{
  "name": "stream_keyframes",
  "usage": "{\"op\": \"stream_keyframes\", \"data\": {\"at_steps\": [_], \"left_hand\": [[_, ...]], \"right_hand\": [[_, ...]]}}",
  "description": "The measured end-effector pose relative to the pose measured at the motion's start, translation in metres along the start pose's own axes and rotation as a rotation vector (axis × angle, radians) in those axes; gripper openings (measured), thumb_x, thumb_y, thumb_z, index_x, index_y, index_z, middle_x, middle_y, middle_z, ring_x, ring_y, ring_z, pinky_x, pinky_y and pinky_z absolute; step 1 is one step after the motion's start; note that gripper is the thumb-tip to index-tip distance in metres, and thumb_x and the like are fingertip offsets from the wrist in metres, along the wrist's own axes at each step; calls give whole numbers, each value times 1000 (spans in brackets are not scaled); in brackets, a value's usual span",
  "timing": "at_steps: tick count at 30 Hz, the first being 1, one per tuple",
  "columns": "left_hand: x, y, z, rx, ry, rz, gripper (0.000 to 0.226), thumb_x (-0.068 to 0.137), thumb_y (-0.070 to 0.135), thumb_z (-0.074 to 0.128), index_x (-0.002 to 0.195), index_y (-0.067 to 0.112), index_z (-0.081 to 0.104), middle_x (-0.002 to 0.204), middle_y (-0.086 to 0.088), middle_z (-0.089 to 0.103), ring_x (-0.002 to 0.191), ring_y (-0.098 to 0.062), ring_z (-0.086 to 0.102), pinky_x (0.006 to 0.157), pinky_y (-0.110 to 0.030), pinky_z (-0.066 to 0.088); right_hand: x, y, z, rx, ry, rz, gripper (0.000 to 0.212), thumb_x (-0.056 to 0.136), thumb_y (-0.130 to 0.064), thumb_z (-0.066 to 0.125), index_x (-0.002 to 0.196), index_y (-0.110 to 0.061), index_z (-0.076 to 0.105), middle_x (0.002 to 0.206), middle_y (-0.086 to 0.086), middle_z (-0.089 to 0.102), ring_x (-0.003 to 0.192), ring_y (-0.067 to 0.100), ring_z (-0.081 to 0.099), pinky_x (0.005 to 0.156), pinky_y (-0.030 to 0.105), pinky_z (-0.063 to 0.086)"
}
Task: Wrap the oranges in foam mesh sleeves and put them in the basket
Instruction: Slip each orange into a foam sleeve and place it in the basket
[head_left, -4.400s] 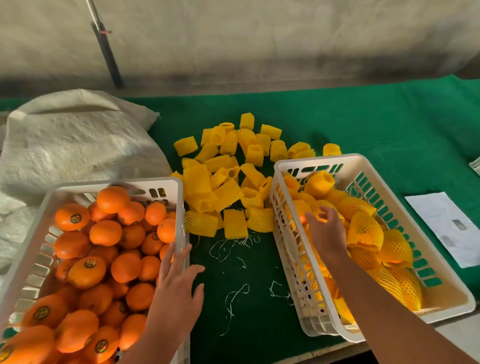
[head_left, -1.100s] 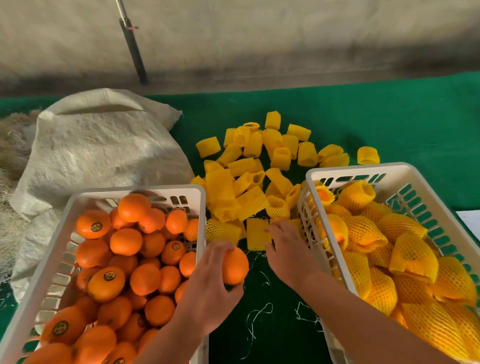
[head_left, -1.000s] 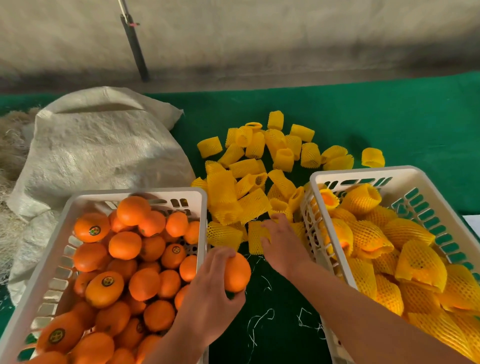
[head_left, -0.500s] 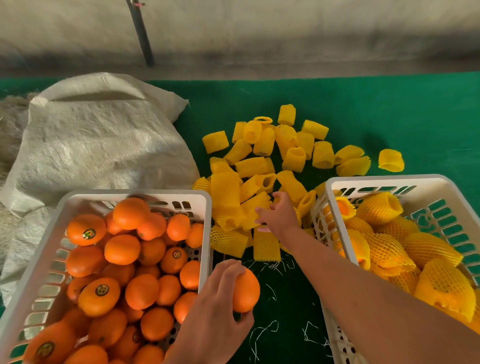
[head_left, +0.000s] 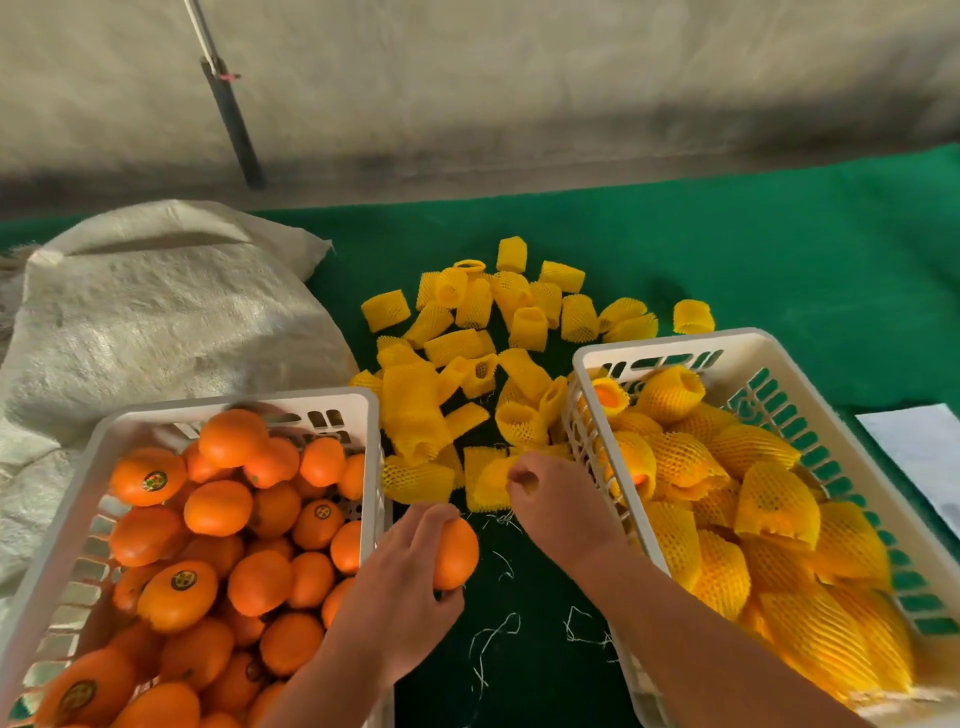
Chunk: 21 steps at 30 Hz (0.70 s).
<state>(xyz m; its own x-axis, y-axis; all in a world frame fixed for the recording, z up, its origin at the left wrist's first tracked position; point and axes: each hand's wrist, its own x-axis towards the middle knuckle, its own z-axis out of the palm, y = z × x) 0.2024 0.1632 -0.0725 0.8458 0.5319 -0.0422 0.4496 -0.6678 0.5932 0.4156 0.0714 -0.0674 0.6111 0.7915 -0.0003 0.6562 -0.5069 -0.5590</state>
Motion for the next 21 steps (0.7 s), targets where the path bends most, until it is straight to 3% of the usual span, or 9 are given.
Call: {"op": "stream_keyframes", "data": {"at_steps": [3,6,9,11,18,21], "left_hand": [[-7,11,-1,93,-159,96,100,78,52,74,150,62,5,151,30,19,126,-8,45,91,-26,39],[-18,29,9,112,-339,78,113,71,55,75,149,67,-5,153,26,22,124,-9,46,93,-35,46],[-25,46,23,135,-486,27,116,65,60,77,151,59,-2,143,19,34,120,-15,52,90,-35,47],[-25,55,28,122,-577,2,114,65,60,80,151,50,5,135,16,40,115,-14,51,90,-34,47],[-20,71,32,220,-701,-60,102,68,55,83,150,36,24,130,4,51,113,-21,54,91,-37,52],[-19,74,37,265,-757,-46,104,67,55,82,150,34,23,123,2,52,107,-22,55,80,-33,51]], "right_hand": [[-31,8,-3,-93,-74,-23,32,95,-34,70,127,-29,69,115,-10,70,92,-1,59,70,2,31],[-57,13,-4,-97,-150,-62,39,93,-31,70,132,-30,61,117,-11,64,99,4,57,74,6,33],[-80,22,0,-98,-278,-95,56,94,-21,71,145,-29,51,142,-7,55,132,13,51,103,22,42],[-94,26,2,-134,-371,-122,68,93,-16,72,153,-28,43,156,-5,44,146,17,36,118,34,32],[-122,35,0,-200,-379,-192,50,92,-8,67,136,-28,55,131,-7,52,121,13,47,102,28,43],[-129,35,0,-197,-381,-177,49,93,-6,65,136,-27,55,131,-7,51,121,13,47,98,26,42]]}}
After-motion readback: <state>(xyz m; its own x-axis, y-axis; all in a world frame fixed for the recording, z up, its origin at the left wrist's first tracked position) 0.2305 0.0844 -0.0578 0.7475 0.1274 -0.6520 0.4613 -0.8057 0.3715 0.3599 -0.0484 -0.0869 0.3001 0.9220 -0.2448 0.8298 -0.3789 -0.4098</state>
